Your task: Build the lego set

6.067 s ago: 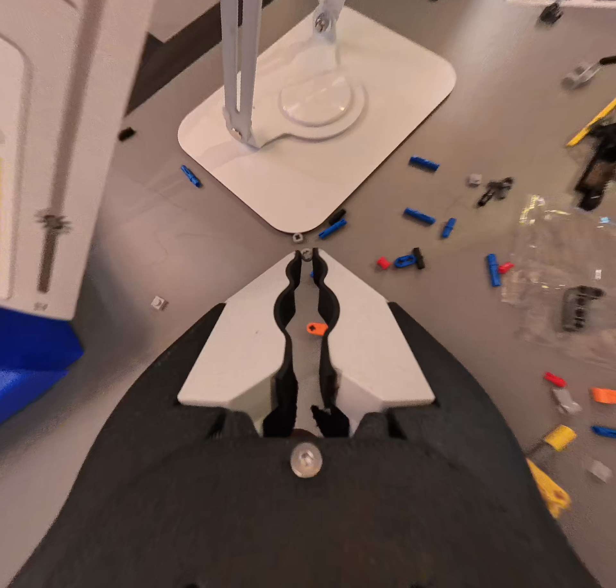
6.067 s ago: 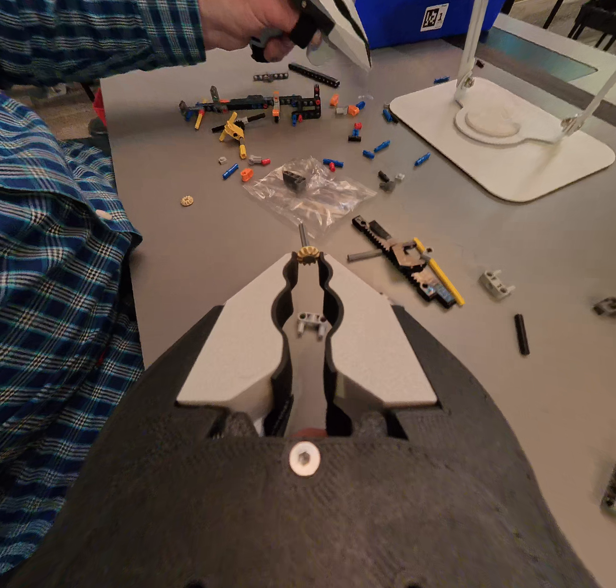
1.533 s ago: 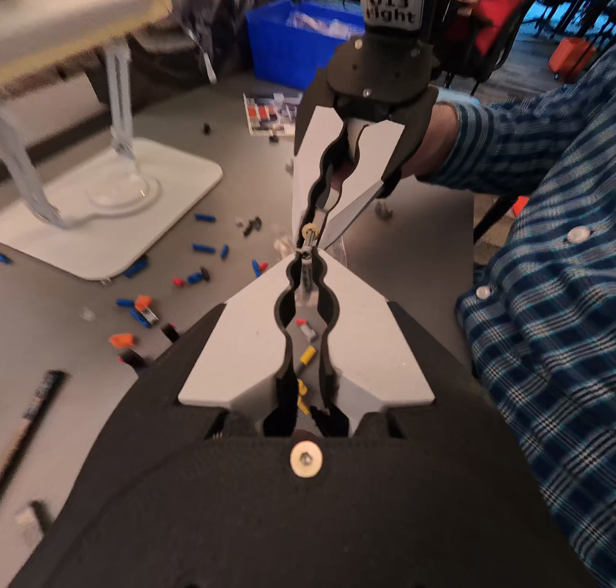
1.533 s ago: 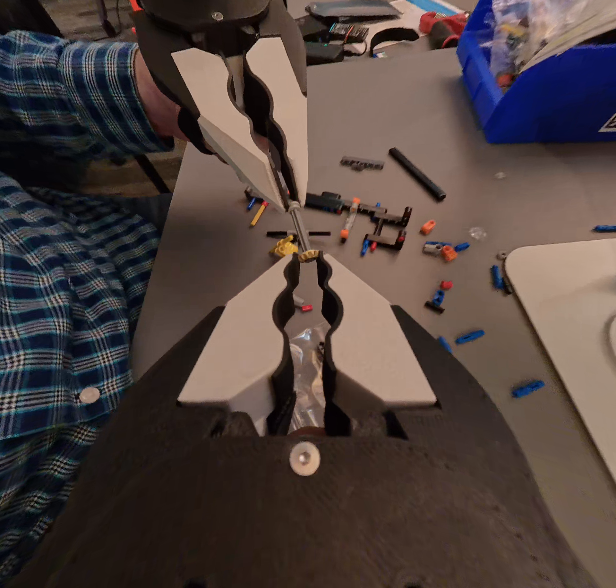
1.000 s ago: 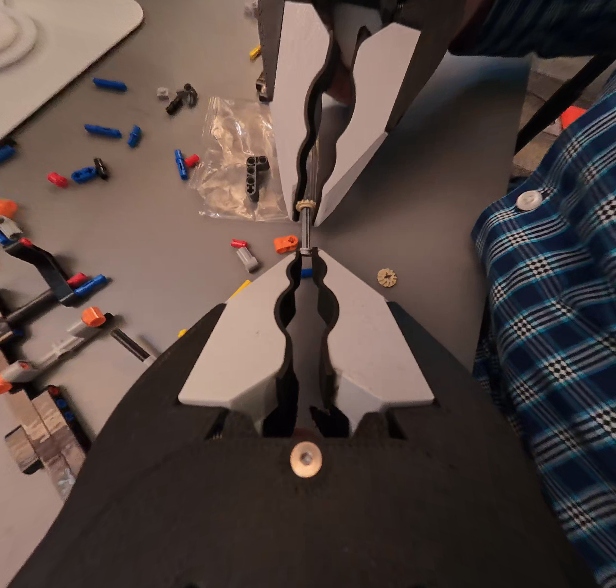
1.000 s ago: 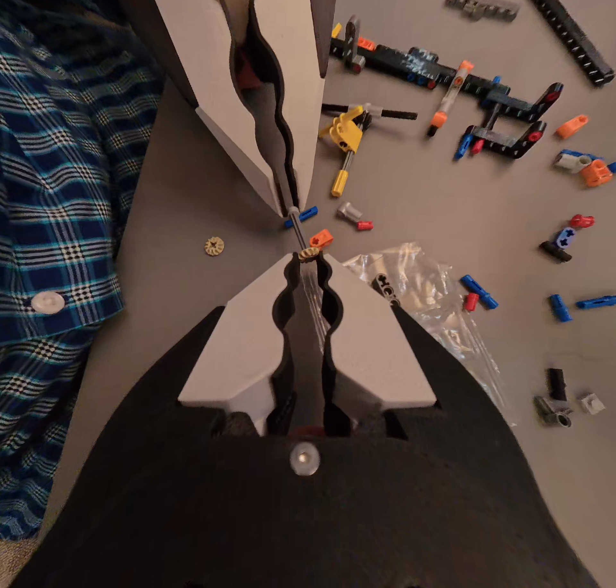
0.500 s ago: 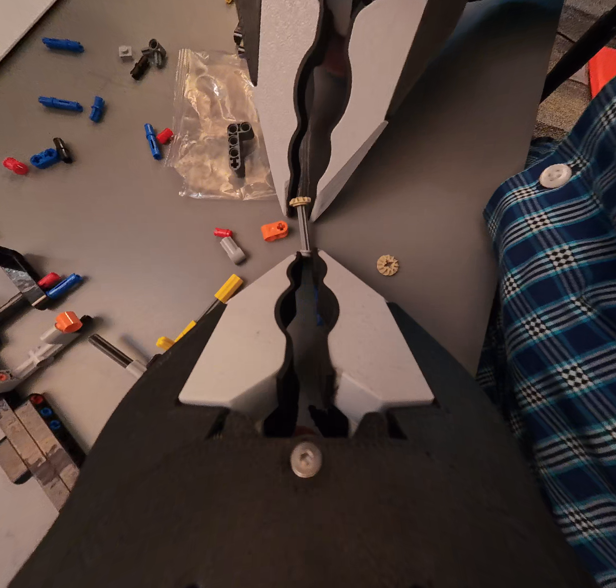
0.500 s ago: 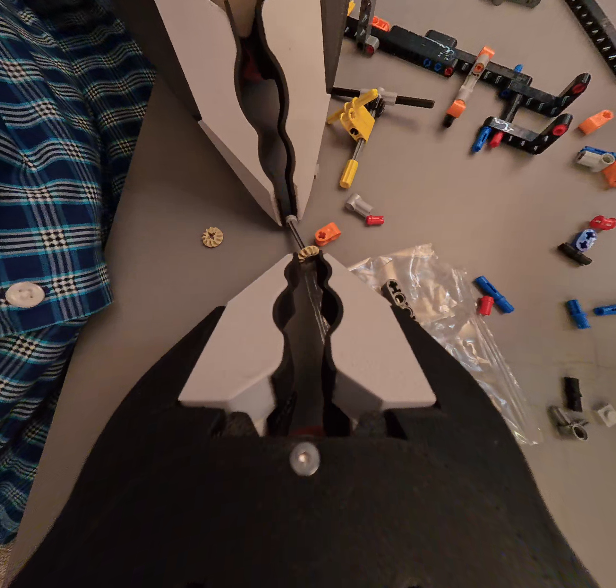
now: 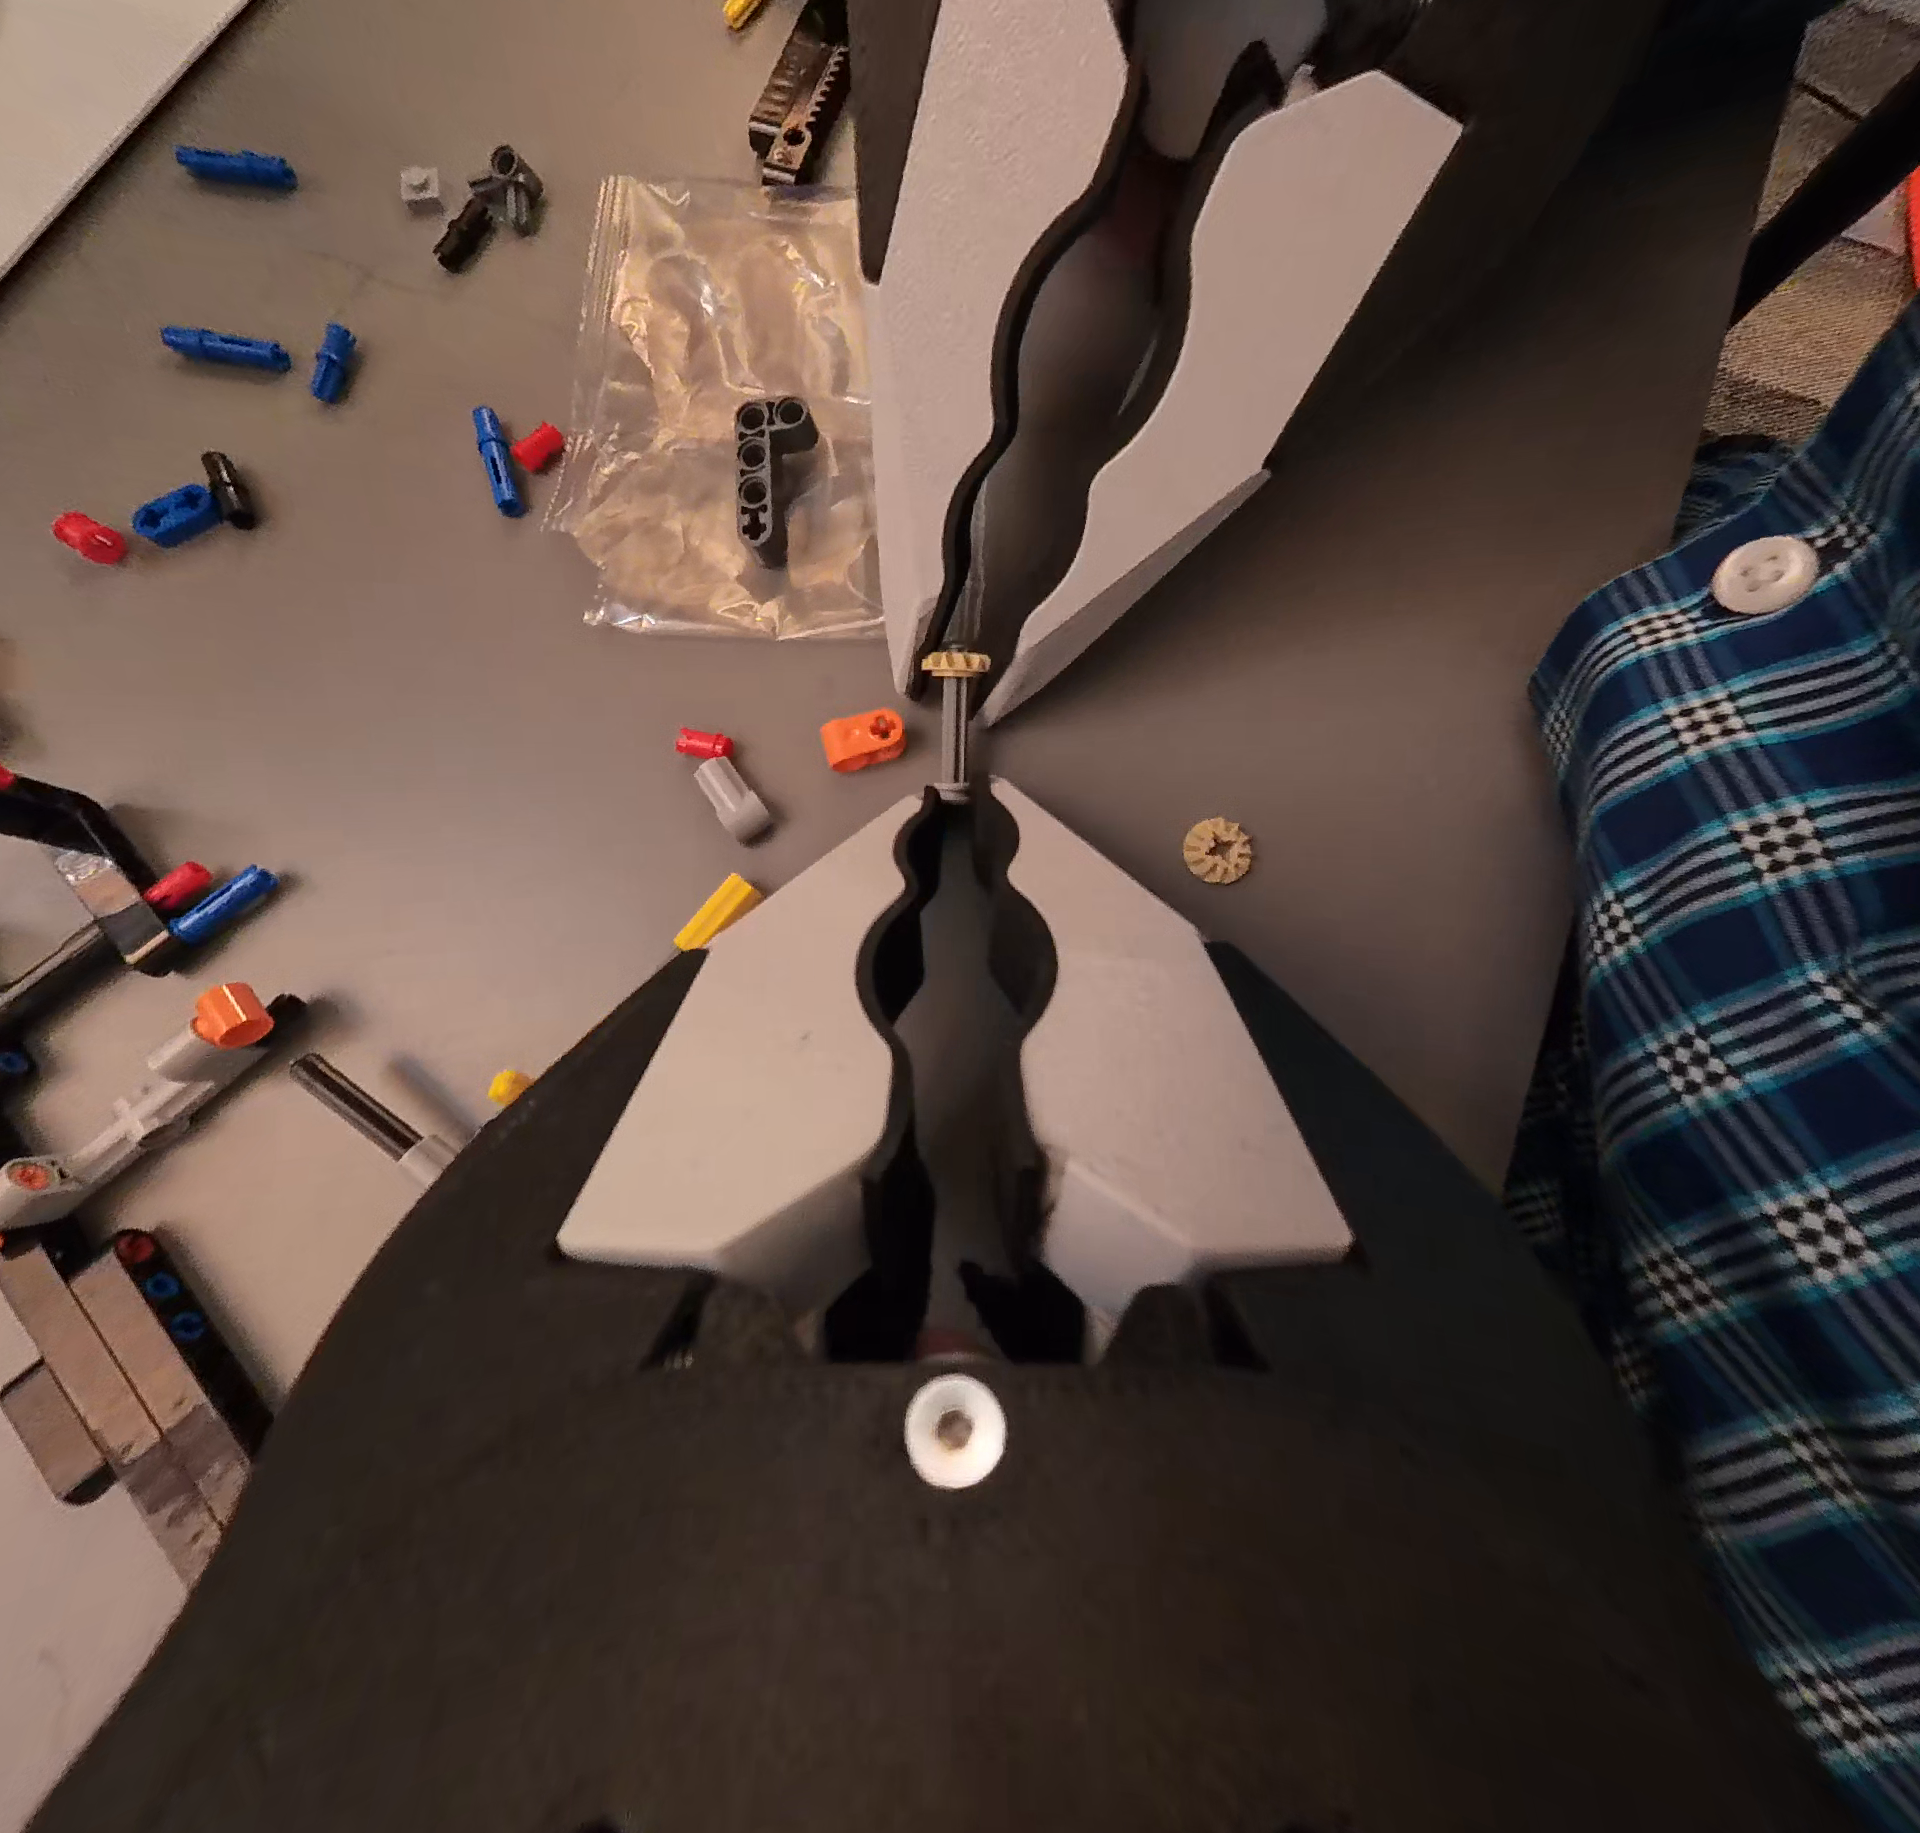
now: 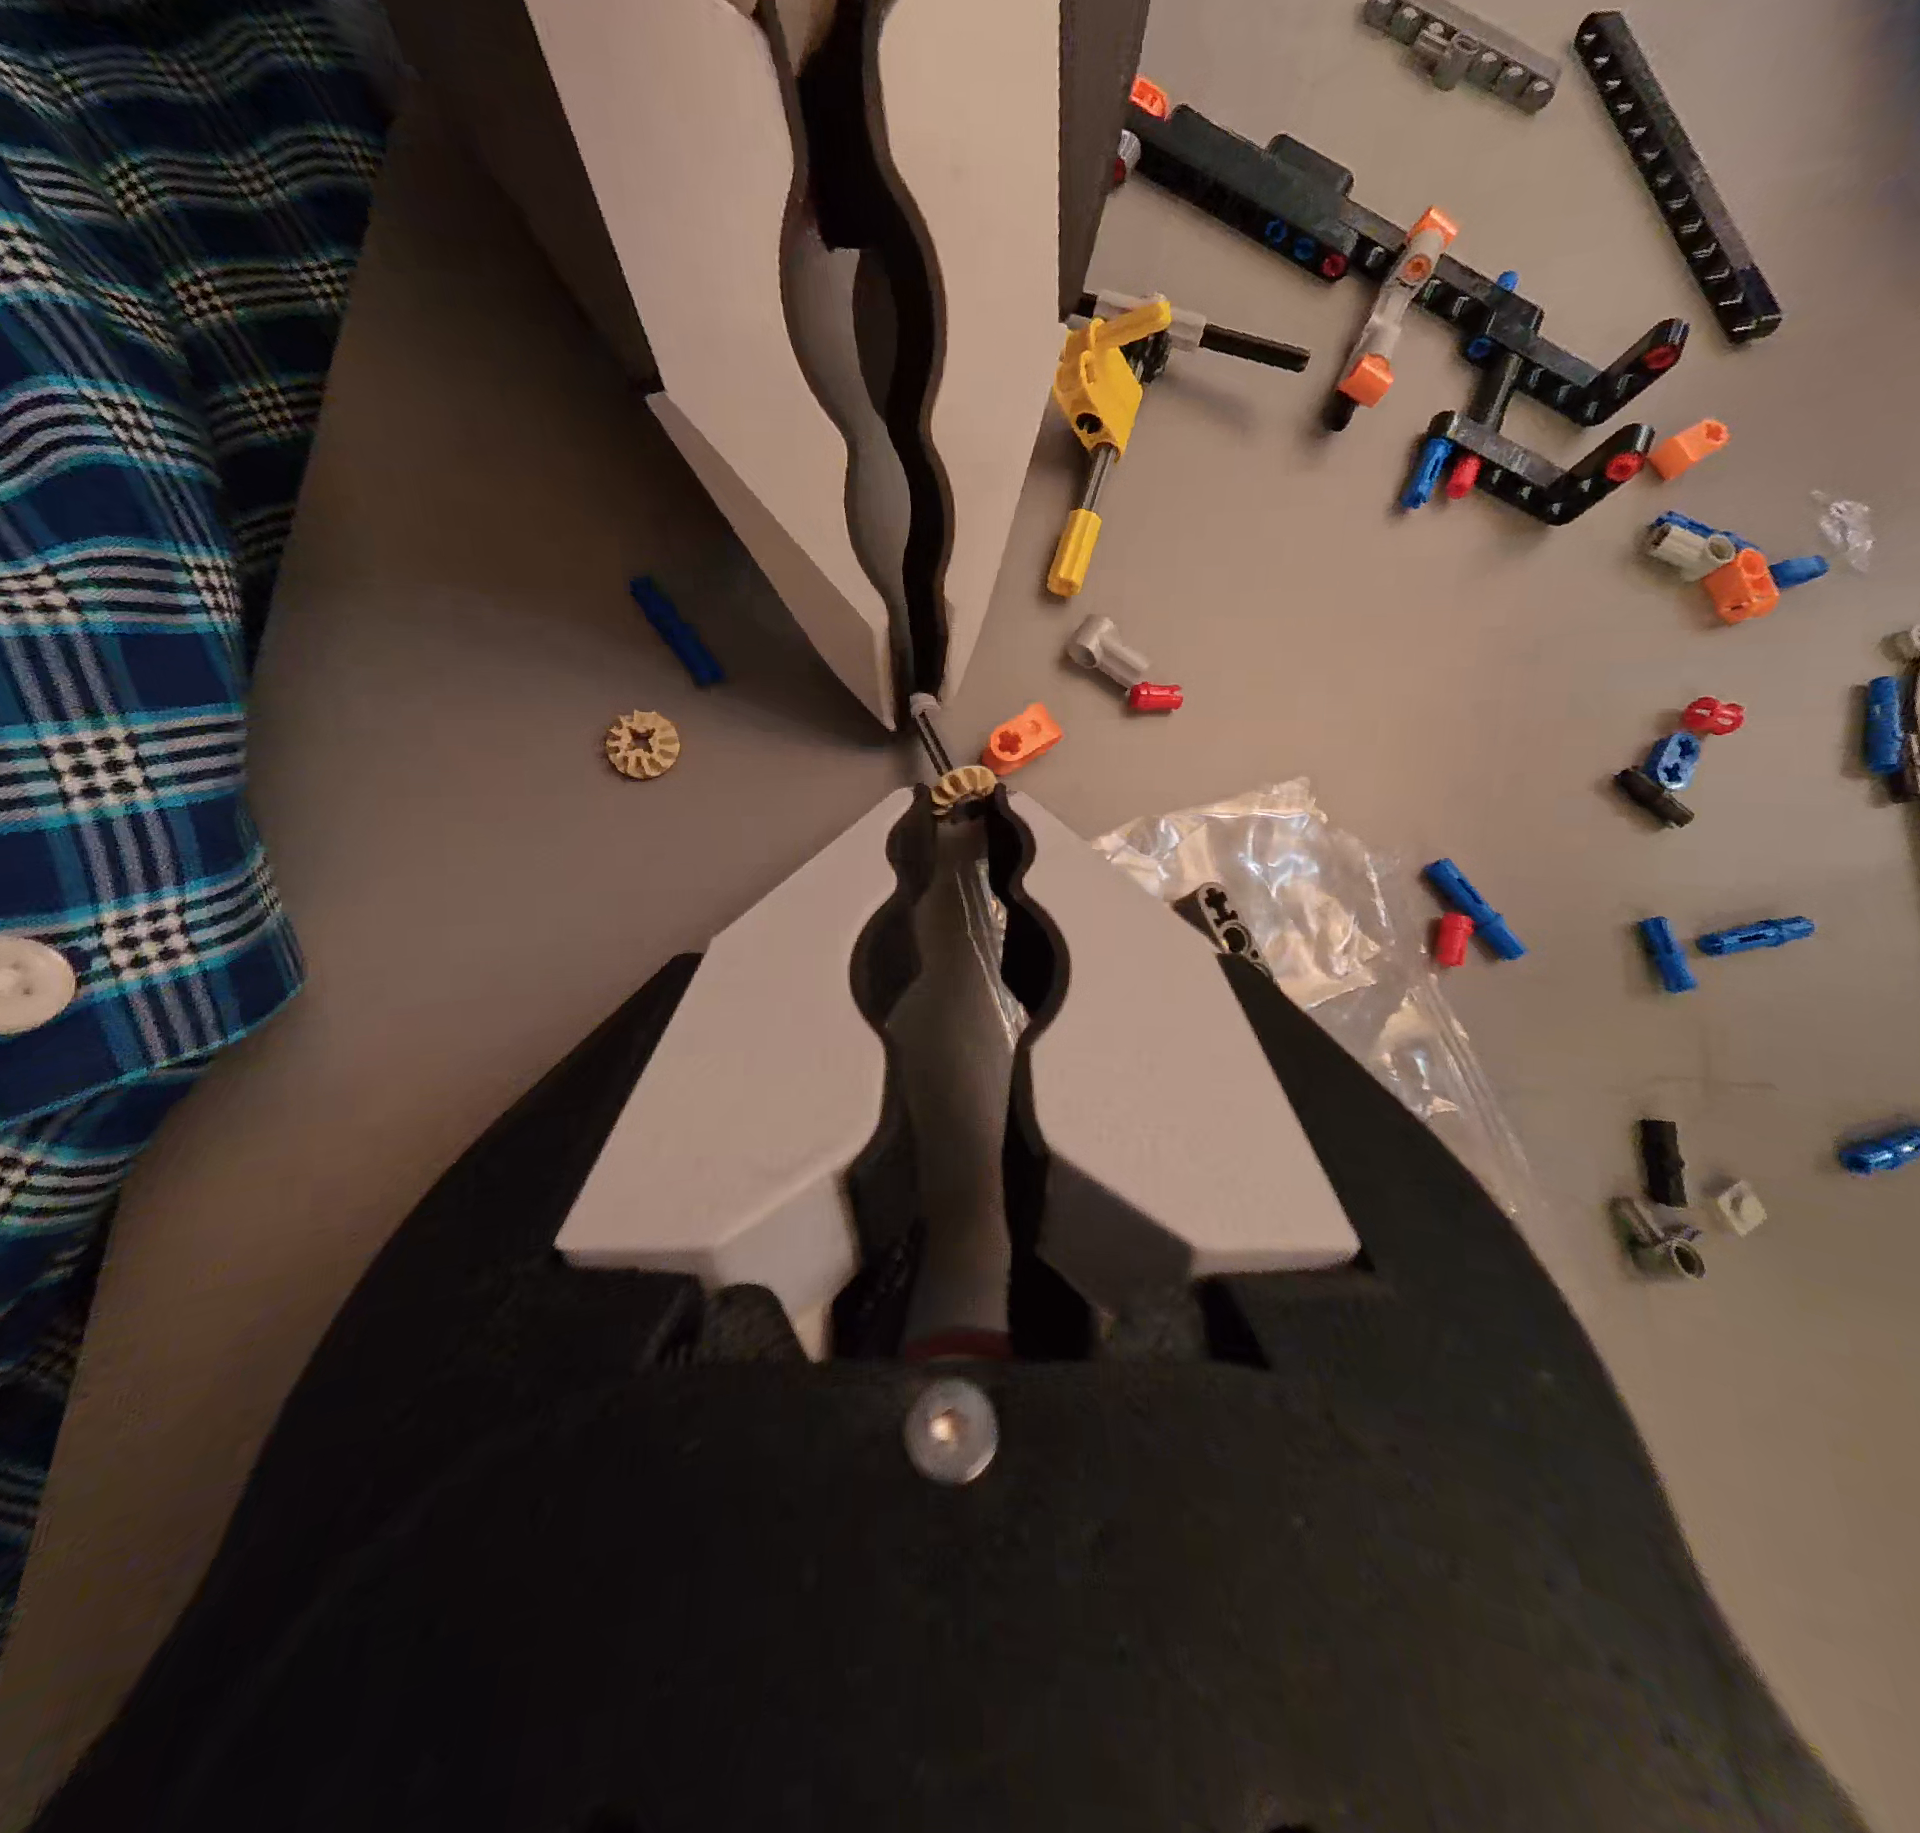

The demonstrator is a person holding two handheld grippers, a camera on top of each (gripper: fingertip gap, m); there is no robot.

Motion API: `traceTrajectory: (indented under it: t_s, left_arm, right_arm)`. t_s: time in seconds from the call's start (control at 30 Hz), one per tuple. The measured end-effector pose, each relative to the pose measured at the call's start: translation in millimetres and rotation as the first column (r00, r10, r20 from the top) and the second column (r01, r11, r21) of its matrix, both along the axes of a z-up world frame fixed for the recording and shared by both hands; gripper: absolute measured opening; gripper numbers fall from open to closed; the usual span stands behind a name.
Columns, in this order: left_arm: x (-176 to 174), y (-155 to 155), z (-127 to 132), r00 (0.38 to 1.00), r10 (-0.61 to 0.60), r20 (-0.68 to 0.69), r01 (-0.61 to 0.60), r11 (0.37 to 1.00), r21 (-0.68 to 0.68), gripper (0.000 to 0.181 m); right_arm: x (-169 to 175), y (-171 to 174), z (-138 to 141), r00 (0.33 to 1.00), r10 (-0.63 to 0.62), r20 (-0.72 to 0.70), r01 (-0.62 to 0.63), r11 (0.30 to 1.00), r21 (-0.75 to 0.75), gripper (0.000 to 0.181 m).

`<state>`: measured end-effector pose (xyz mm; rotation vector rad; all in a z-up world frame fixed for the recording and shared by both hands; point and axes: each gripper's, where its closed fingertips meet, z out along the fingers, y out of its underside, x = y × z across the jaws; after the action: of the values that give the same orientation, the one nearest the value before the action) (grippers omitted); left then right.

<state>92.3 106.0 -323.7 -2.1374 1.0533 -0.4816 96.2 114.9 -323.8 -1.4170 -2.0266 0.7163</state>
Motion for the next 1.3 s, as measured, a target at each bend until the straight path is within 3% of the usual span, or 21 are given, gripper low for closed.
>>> traceTrajectory:
  t_s: [0.77, 1.0, 1.3]
  left_arm:
    - [13.7, 14.2, 9.4, 1.000, -0.020, -0.006, 0.020, 0.995, 0.097, 0.002]
    - [13.8, 24.3, 36.5, 0.999, -0.008, 0.051, -0.001, 0.987, 0.159, 0.004]
    - [0.5, 35.8, 72.8, 0.997, 0.027, 0.077, -0.043, 0.976, 0.212, 0.001]
  right_arm:
    - [1.8, 4.8, 1.3, 0.999, -0.025, -0.021, 0.023, 0.997, -0.075, 0.008]
    - [2.9, 14.2, 26.1, 0.992, -0.060, -0.108, 0.043, 0.987, -0.152, 0.008]
    - [-6.1, 28.3, 64.5, 0.985, -0.063, -0.160, 0.041, 0.990, -0.137, 0.009]
